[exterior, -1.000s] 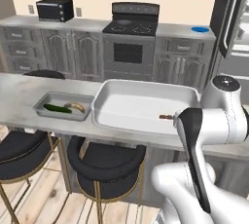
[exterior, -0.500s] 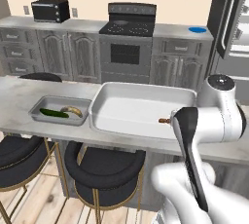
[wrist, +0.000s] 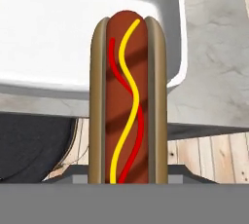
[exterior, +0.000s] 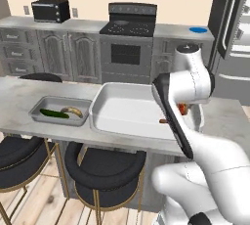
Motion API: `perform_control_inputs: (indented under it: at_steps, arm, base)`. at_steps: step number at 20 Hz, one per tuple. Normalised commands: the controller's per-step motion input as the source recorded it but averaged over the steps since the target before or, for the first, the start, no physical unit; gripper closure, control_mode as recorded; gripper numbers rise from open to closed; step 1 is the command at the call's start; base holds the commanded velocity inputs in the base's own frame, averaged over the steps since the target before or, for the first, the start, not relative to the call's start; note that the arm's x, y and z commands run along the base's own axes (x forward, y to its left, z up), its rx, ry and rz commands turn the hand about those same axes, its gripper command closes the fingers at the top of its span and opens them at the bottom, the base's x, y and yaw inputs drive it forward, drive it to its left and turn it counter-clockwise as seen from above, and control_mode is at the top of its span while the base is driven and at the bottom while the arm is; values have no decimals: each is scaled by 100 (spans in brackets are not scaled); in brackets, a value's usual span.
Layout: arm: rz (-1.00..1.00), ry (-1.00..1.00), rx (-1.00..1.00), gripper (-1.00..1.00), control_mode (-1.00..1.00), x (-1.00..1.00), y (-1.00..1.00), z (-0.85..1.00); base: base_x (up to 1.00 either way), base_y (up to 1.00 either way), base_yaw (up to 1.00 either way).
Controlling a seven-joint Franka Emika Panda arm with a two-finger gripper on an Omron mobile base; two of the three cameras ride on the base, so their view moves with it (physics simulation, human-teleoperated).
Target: Place the cold items (banana and cucumber) from the fridge in one tupperware on the dining counter. Place the warm items (hot dog and kebab skewer) in the stove area in another tupperware.
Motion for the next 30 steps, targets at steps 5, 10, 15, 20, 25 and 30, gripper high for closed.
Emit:
perform_control_inputs:
  at_steps: [5, 10, 15, 20, 25, 30]
  arm:
    - [2, 2, 0, 100, -100, 100, 15, -16]
    - [33, 0, 7, 100, -100, 100, 0, -79]
    - [52, 1, 4, 100, -100, 100, 0, -73]
    - [52, 16, 0, 100, -100, 100, -14, -32]
    - [27, 14, -1, 100, -100, 97, 1, -36]
    - [8, 11, -7, 100, -100, 88, 7, -49]
  base:
    - [0, 0, 0]
    - [0, 0, 0]
    - [0, 0, 0]
    - [0, 0, 0]
    - [0, 0, 0]
    - [0, 0, 0]
